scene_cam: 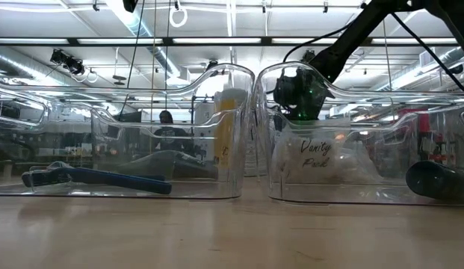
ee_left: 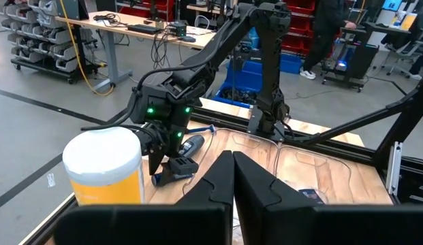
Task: Pick & Place Travel size toiletries
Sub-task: Put the blue shaver cream into the bottom right transparent bin
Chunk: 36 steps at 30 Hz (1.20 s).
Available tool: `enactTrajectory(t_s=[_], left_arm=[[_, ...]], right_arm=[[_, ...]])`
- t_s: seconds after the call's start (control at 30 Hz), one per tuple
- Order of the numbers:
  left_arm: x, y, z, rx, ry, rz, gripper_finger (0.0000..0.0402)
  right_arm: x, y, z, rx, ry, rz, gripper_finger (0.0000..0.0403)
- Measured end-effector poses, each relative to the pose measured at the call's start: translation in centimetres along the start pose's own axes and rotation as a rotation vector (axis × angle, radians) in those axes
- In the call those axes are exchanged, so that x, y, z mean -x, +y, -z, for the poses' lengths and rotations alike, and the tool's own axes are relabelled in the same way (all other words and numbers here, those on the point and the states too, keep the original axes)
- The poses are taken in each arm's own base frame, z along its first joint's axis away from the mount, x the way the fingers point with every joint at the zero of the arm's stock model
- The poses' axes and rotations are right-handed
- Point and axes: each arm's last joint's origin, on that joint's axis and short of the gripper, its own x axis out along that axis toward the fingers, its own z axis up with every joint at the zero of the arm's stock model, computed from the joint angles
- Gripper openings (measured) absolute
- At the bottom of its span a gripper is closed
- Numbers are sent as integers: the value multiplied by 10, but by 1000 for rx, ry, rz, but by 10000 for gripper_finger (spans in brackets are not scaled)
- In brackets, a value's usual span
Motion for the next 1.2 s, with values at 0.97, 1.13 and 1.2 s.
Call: enactTrajectory(t_s=[0.97, 1.13, 1.2], left_arm=[[0, 0, 0, 0, 0, -1, 9], [0, 0, 0, 0, 0, 0, 7], [0, 0, 0, 0, 0, 0, 13]], right_arm=[[1, 3, -2, 61, 10, 31, 229], [2, 5, -2, 72, 25, 36, 285], [2, 5, -2, 70, 31, 36, 294]])
